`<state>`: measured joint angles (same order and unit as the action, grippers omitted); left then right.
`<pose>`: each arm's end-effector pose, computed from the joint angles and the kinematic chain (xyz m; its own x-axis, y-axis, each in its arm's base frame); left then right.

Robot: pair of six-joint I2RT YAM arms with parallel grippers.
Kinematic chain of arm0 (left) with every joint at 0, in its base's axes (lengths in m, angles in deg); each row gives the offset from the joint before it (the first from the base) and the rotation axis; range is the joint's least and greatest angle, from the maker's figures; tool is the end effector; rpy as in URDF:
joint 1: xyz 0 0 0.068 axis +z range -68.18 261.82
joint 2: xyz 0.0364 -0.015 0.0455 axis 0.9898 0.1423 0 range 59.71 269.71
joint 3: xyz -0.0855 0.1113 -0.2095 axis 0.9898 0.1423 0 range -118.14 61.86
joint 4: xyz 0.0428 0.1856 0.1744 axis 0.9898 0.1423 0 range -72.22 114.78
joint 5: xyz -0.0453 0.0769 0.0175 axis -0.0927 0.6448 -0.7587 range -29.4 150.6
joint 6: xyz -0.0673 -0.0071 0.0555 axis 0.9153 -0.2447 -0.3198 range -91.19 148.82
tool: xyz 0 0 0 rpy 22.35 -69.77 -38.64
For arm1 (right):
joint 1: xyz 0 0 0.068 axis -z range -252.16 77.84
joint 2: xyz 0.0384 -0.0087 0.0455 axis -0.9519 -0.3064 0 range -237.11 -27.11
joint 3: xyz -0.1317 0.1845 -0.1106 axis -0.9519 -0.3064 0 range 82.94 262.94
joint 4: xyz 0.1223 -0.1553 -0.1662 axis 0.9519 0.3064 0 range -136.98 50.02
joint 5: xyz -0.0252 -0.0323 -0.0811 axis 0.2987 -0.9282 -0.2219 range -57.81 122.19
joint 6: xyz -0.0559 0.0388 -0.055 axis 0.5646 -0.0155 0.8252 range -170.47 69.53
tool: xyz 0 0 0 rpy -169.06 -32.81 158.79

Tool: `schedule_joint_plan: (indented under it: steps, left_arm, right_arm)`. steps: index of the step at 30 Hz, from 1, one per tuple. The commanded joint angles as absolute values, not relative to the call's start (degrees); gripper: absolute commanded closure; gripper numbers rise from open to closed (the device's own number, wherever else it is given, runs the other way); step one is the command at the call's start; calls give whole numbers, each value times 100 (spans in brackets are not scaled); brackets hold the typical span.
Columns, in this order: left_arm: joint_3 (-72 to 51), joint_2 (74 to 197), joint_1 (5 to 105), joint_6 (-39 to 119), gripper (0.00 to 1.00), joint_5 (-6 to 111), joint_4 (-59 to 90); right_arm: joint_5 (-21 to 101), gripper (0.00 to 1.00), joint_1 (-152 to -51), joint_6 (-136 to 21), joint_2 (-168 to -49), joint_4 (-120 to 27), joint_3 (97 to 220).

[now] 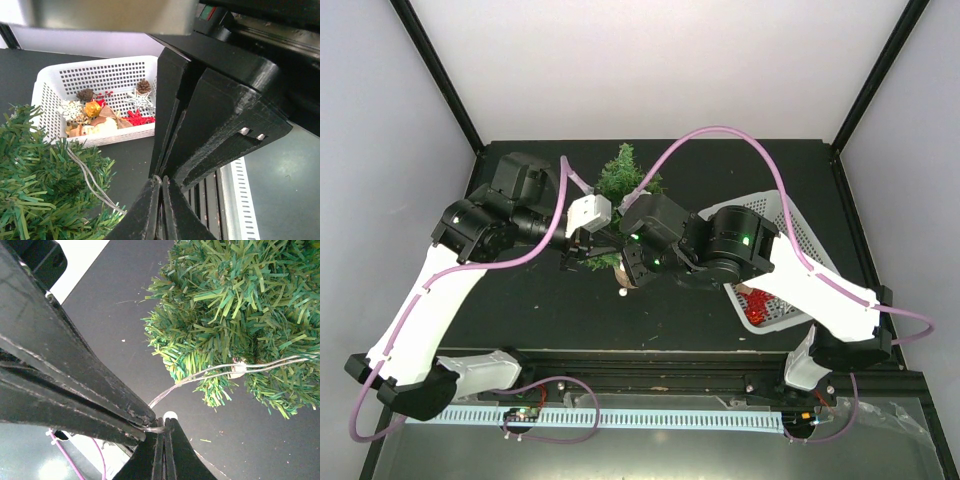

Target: Decorate the small christmas tree

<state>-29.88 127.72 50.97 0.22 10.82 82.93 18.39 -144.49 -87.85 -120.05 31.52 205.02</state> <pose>0.1579 -0.1633 0.4085 -0.1049 0.4227 -0.9002 0.9942 0.0668 -0.0845 0.1122 0.2911 0.4125 -0.7162 -0.3058 -0.6273 -0.5580 0.7908 0.2516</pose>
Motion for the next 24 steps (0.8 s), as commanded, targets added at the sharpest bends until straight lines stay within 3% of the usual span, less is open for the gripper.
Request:
schedule_joint_plan:
  steps: [1,16,24]
  left_arm:
    - [-2978,12773,5055,-208,98,1058,8403]
    - [-2918,12640,5059,-75,98,1237,8149]
    - [-2916,12617,5057,-45,98,1233,8105]
  right_arm:
    - [1824,99,-14491,-8764,-11994,2979,20651]
    - [1650,99,-14484,-8846,-11835,2881,20470]
    - [1462,94,-14473,-9012,-11601,2730,20182]
